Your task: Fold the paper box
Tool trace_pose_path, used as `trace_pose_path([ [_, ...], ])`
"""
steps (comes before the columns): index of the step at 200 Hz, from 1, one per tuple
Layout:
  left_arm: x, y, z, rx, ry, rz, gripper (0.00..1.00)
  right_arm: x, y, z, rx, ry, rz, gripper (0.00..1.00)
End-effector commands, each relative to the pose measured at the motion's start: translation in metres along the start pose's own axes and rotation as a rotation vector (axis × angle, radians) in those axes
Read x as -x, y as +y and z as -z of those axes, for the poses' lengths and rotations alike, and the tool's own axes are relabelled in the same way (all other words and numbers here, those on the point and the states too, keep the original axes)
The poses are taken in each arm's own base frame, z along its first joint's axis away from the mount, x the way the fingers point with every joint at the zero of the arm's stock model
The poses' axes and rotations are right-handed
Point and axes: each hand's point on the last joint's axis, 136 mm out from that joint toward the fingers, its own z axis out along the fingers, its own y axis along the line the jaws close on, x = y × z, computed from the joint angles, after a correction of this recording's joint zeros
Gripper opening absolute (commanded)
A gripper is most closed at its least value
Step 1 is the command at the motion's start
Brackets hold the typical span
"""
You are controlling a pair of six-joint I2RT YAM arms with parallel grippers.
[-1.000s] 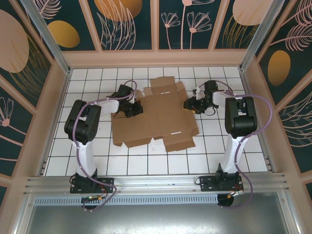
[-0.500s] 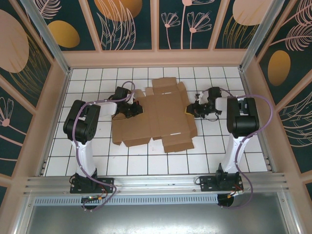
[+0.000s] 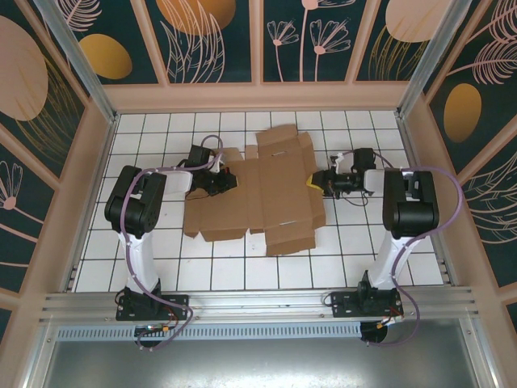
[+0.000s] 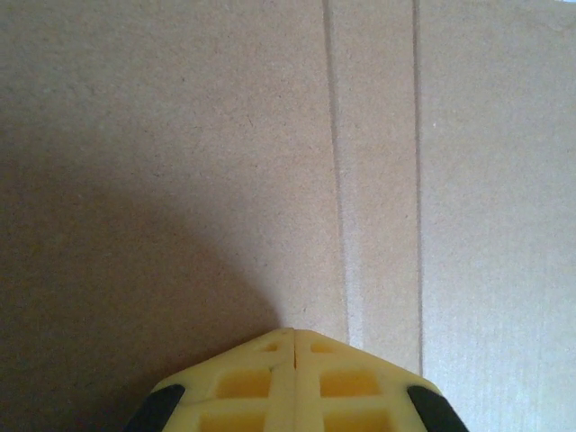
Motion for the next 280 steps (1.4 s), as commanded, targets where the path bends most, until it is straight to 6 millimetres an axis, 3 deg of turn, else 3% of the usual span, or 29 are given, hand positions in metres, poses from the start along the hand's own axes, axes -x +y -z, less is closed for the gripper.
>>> trace_pose_path([
  [1, -0.057, 0.041, -0.017, 0.084, 0.146, 0.125, 0.00, -0.015, 0.008, -0.002, 0.053, 0.040, -0.024, 0.25],
  [47, -0.054, 0.033, -0.018, 0.050, 0.151, 0.120, 0.00, -0.018, 0.012, -0.018, 0.054, 0.090, 0.006, 0.27],
  [66, -0.051, 0.031, -0.017, 0.056, 0.147, 0.115, 0.00, -0.013, 0.011, -0.020, -0.005, 0.078, 0.050, 0.16],
  [76, -0.051, 0.030, -0.015, 0.054, 0.142, 0.111, 0.00, -0.006, 0.011, -0.015, -0.057, 0.045, 0.079, 0.10],
  [106, -0.050, 0.026, -0.010, 0.048, 0.125, 0.108, 0.00, 0.017, 0.021, 0.010, -0.225, -0.077, 0.160, 0.07],
  [141, -0.049, 0.013, -0.005, 0.025, 0.107, 0.101, 0.00, 0.030, 0.039, 0.027, -0.421, -0.115, 0.207, 0.10],
  [156, -0.045, 0.000, 0.001, 0.006, 0.095, 0.085, 0.00, 0.027, 0.045, 0.029, -0.463, -0.113, 0.226, 0.08],
  [168, -0.038, -0.010, 0.011, 0.003, 0.066, 0.070, 0.00, 0.026, 0.043, 0.034, -0.550, -0.095, 0.243, 0.00],
  [189, -0.025, -0.024, 0.031, 0.033, 0.010, 0.037, 0.00, 0.026, 0.042, 0.045, -0.702, -0.049, 0.258, 0.00],
  [211, -0.019, -0.024, 0.046, 0.081, -0.040, 0.040, 0.01, 0.030, 0.061, 0.052, -0.781, -0.057, 0.322, 0.00],
  [232, -0.012, -0.016, 0.048, 0.118, -0.068, 0.053, 0.01, 0.025, 0.076, 0.041, -0.809, -0.019, 0.363, 0.00],
  [252, -0.008, -0.014, 0.046, 0.117, -0.072, 0.070, 0.02, 0.013, 0.080, 0.027, -0.873, 0.045, 0.433, 0.00],
  [280, -0.011, -0.014, 0.048, 0.121, -0.068, 0.067, 0.04, -0.001, 0.072, 0.024, -0.922, 0.096, 0.439, 0.00],
])
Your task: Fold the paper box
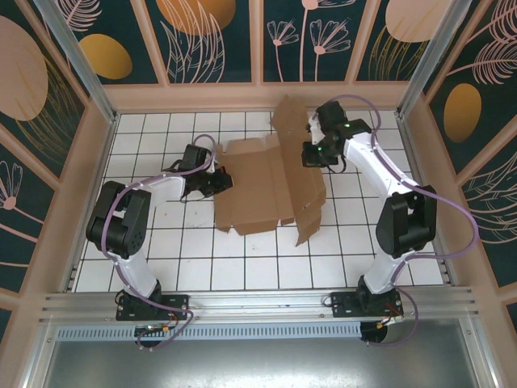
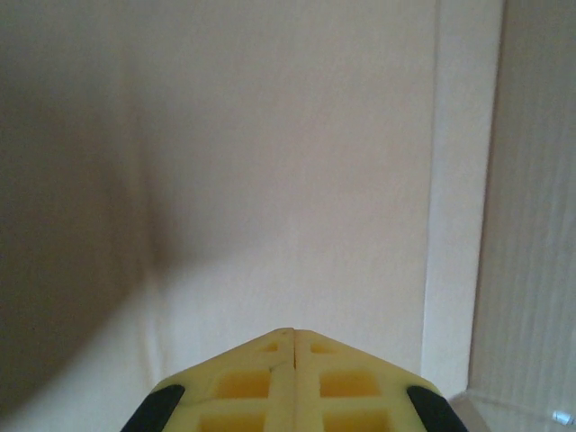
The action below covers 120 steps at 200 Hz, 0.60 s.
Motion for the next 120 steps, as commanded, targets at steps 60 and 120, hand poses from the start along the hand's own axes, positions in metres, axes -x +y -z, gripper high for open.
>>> trace_pose_path([
  [60, -0.039, 0.029, -0.014, 0.046, 0.101, 0.066, 0.08, -0.038, -0.006, 0.003, -0.218, 0.134, 0.110, 0.00],
  [120, -0.069, 0.017, -0.030, 0.027, 0.161, 0.036, 0.06, -0.038, 0.023, -0.015, -0.352, 0.185, 0.188, 0.02],
])
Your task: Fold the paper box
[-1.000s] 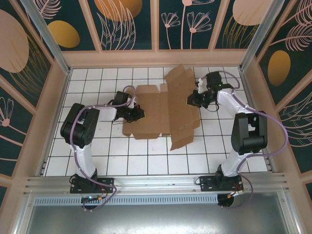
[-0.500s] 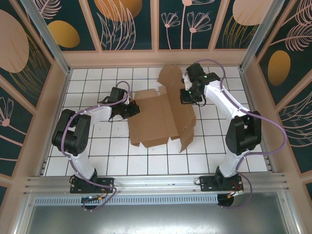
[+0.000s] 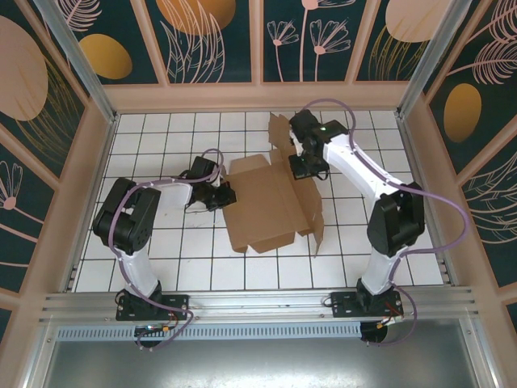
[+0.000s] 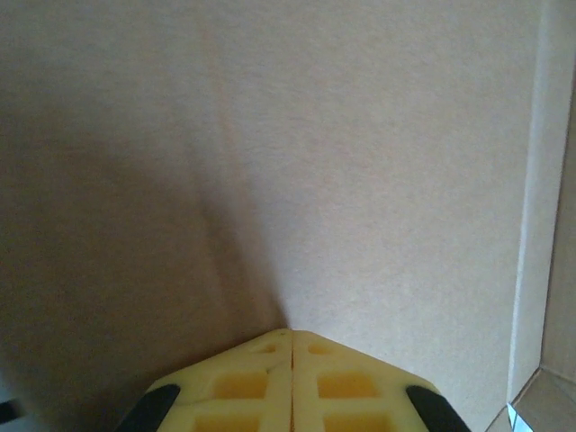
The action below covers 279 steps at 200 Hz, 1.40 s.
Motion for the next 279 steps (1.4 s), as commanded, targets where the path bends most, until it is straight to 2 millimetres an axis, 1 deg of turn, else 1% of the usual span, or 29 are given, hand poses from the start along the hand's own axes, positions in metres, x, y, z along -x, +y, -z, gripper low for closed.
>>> trace_pose_path([
  [1, -0.017, -0.002, -0.005, -0.018, 0.035, 0.011, 0.06, -0.010, 0.011, -0.008, -0.106, 0.081, 0.034, 0.02],
  [26, -0.020, 0.001, -0.003, -0.010, 0.031, 0.015, 0.05, -0.006, 0.034, -0.010, -0.151, 0.081, 0.081, 0.06],
  [63, -0.024, 0.000, -0.001, -0.029, 0.028, 0.031, 0.05, -0.017, 0.064, -0.024, -0.156, 0.118, 0.127, 0.10],
  [75, -0.024, 0.000, 0.000, -0.028, 0.023, 0.030, 0.05, -0.015, 0.066, -0.027, -0.167, 0.116, 0.130, 0.11],
  [86, -0.021, -0.001, 0.003, -0.021, 0.015, 0.019, 0.05, -0.011, 0.064, -0.024, -0.180, 0.101, 0.125, 0.11],
  [113, -0.010, -0.007, 0.014, 0.000, -0.021, -0.005, 0.05, 0.012, 0.055, -0.001, -0.176, 0.024, 0.079, 0.14],
  [124, -0.003, -0.013, 0.021, -0.005, -0.040, -0.011, 0.06, 0.021, 0.054, 0.008, -0.130, -0.005, 0.050, 0.15],
  [135, 0.003, -0.021, 0.028, -0.010, -0.058, -0.024, 0.08, 0.026, 0.055, 0.014, -0.068, -0.022, 0.024, 0.17],
  [152, 0.010, -0.033, 0.034, -0.025, -0.065, -0.059, 0.13, 0.026, 0.059, 0.016, 0.040, -0.024, -0.004, 0.17],
  [160, 0.007, -0.031, 0.034, -0.014, -0.052, -0.065, 0.15, 0.027, 0.058, 0.016, 0.079, -0.033, -0.022, 0.17],
  [163, 0.015, -0.038, 0.038, -0.023, -0.069, -0.081, 0.16, 0.026, 0.060, 0.017, 0.108, -0.033, -0.028, 0.17],
  [170, 0.018, -0.040, 0.040, -0.018, -0.072, -0.097, 0.17, 0.026, 0.063, 0.017, 0.161, -0.039, -0.040, 0.17],
  [202, 0.018, -0.026, 0.030, 0.040, -0.050, -0.106, 0.17, 0.020, 0.068, 0.016, 0.339, -0.052, -0.070, 0.17],
  [226, 0.016, -0.016, 0.022, 0.057, -0.049, -0.072, 0.17, 0.002, 0.084, 0.015, 0.458, -0.018, -0.049, 0.16],
  [227, 0.017, -0.016, 0.022, 0.057, -0.050, -0.071, 0.17, 0.003, 0.078, 0.015, 0.456, -0.020, -0.061, 0.16],
  [229, 0.016, -0.015, 0.021, 0.058, -0.048, -0.067, 0.17, 0.003, 0.075, 0.015, 0.460, -0.020, -0.069, 0.16],
  [240, 0.013, -0.011, 0.017, 0.058, -0.041, -0.049, 0.16, -0.003, 0.074, 0.015, 0.471, -0.020, -0.071, 0.16],
  [258, 0.009, 0.001, 0.015, 0.084, -0.035, -0.036, 0.13, -0.012, 0.059, 0.005, 0.434, -0.014, -0.105, 0.17],
  [266, 0.009, 0.002, 0.015, 0.088, -0.037, -0.039, 0.12, -0.015, 0.049, 0.000, 0.410, -0.017, -0.126, 0.19],
  [269, 0.002, 0.010, 0.013, 0.102, -0.022, -0.028, 0.12, -0.015, 0.046, -0.001, 0.406, -0.022, -0.131, 0.20],
  [279, -0.002, 0.017, 0.012, 0.116, -0.014, -0.025, 0.11, -0.015, 0.037, -0.003, 0.410, -0.044, -0.151, 0.26],
])
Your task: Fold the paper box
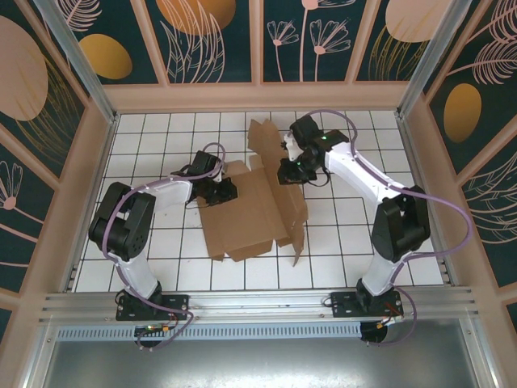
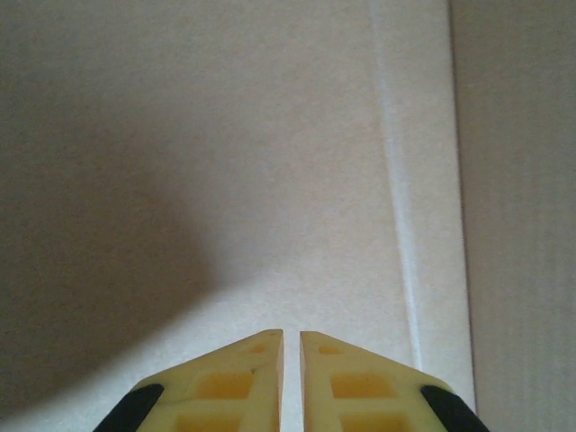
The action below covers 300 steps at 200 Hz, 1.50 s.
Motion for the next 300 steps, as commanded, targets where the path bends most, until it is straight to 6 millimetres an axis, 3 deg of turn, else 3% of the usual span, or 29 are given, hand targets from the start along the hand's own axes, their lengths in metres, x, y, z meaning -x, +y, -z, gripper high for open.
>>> trace_pose_path([
  [1, -0.014, 0.026, -0.006, 0.062, 0.031, 0.031, 0.11, -0.002, -0.018, 0.003, 0.017, -0.040, -0.036, 0.26],
  [33, -0.020, 0.040, -0.009, 0.108, 0.046, 0.029, 0.10, 0.002, -0.056, 0.003, 0.013, -0.090, -0.132, 0.36],
  [147, -0.027, 0.061, -0.002, 0.212, 0.054, 0.008, 0.07, -0.007, -0.145, -0.030, -0.121, -0.132, -0.248, 0.45],
  [158, -0.028, 0.063, -0.001, 0.219, 0.056, 0.006, 0.06, -0.009, -0.149, -0.033, -0.098, -0.131, -0.264, 0.50],
  [195, -0.031, 0.077, 0.002, 0.260, 0.067, 0.026, 0.05, -0.022, -0.145, -0.057, 0.078, -0.060, -0.316, 0.51],
  [227, -0.036, 0.086, 0.004, 0.284, 0.084, 0.040, 0.05, -0.023, -0.157, -0.064, 0.044, -0.057, -0.336, 0.42],
  [273, -0.035, 0.087, 0.007, 0.293, 0.080, 0.042, 0.04, -0.029, -0.183, -0.060, -0.117, -0.057, -0.331, 0.46],
  [300, -0.036, 0.089, 0.009, 0.300, 0.082, 0.044, 0.04, -0.031, -0.179, -0.059, -0.084, -0.062, -0.328, 0.48],
])
